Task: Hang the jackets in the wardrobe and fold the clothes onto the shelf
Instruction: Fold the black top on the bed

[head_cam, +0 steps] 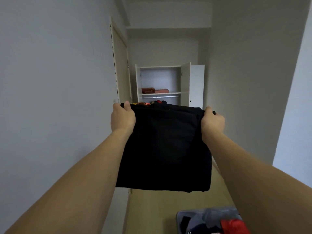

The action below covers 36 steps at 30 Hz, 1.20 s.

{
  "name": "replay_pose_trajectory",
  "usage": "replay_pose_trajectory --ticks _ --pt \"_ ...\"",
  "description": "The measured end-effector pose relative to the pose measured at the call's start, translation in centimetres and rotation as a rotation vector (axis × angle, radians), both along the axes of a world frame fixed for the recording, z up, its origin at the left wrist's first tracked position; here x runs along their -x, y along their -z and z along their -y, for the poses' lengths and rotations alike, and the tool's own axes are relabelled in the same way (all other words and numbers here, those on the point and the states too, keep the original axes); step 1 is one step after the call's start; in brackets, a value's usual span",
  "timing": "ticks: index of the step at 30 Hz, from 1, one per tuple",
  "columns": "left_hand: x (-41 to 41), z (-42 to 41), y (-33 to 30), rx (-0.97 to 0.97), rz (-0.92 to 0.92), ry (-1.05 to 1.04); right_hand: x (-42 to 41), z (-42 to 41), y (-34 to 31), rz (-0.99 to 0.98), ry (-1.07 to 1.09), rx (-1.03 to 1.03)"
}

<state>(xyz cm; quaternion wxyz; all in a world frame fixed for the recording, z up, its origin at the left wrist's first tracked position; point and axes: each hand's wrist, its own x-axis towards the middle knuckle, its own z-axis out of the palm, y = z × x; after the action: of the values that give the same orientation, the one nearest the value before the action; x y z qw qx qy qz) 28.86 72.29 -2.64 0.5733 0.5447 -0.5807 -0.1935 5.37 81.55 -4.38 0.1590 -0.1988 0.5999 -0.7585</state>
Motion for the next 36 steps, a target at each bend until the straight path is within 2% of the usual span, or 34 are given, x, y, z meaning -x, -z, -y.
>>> replay_pose_trajectory --ticks 5,10,20,36 --pt "2.2 16.2 2.4 0.097 0.137 -0.120 2.2 15.3 2.2 -0.005 0.033 -0.003" --pt "6.1 31.7 2.1 0.077 0.185 -0.097 4.9 29.0 1.8 0.054 0.083 -0.024" --pt "17.0 61.1 3.1 0.081 0.194 -0.031 15.2 56.2 2.8 0.047 0.145 -0.009" --pt "34.7 107.9 1.8 0.103 0.231 -0.080 34.7 104.8 2.0 0.009 0.050 -0.062"
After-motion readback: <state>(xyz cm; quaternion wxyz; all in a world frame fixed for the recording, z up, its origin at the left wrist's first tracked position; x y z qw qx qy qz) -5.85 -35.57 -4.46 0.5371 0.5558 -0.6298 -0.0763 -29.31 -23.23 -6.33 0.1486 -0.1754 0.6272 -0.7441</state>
